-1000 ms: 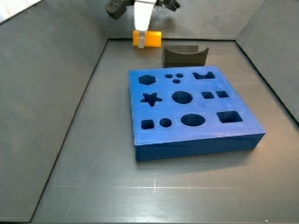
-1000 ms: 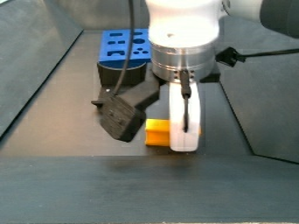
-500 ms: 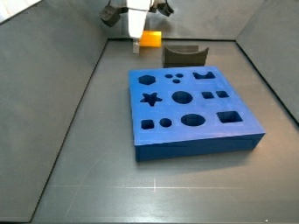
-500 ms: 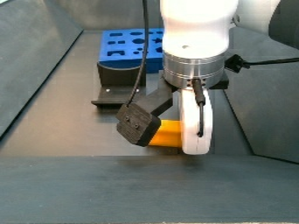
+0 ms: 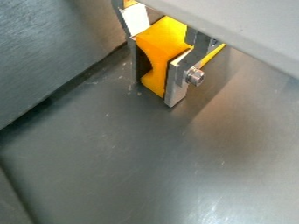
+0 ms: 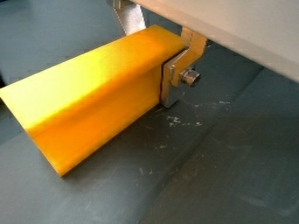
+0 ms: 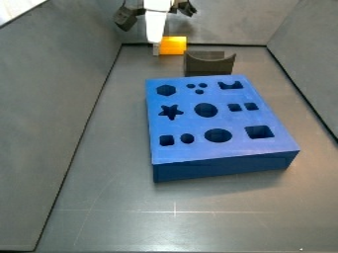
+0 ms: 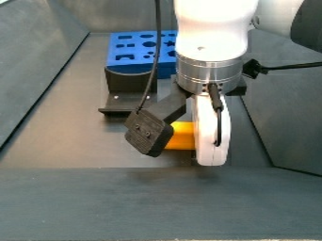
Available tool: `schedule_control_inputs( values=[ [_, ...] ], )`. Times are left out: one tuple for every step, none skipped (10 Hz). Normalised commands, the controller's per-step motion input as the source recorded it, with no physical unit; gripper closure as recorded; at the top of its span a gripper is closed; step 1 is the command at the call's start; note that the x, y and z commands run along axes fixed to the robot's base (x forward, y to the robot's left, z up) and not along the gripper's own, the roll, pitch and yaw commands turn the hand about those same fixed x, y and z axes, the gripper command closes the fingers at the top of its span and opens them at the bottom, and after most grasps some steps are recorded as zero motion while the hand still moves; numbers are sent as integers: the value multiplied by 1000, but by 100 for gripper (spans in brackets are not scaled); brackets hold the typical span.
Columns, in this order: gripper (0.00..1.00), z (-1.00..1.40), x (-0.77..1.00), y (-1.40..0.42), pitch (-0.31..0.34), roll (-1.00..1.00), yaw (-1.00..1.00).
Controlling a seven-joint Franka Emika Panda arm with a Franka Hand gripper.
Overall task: Pick up the arch object. Move up. Place the arch object on the fixture. Regrasp the arch object. Rotate the arch object. Move to above the board. Insert the arch object.
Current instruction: Pick up the arch object, then move up.
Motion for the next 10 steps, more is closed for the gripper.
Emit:
schedule_control_inputs(
  values=[
    [100,0,0,0,0,0,0],
    [100,0,0,0,0,0,0],
    [100,0,0,0,0,0,0],
    [100,0,0,0,0,0,0],
    [100,0,0,0,0,0,0],
    [100,0,0,0,0,0,0],
    [100,833,0,0,0,0,0],
    [100,883,-34,62,20,-22,50],
    [100,785,-54,37,53,-23,38],
    [100,690,-36,22,72,-11,20]
  ],
)
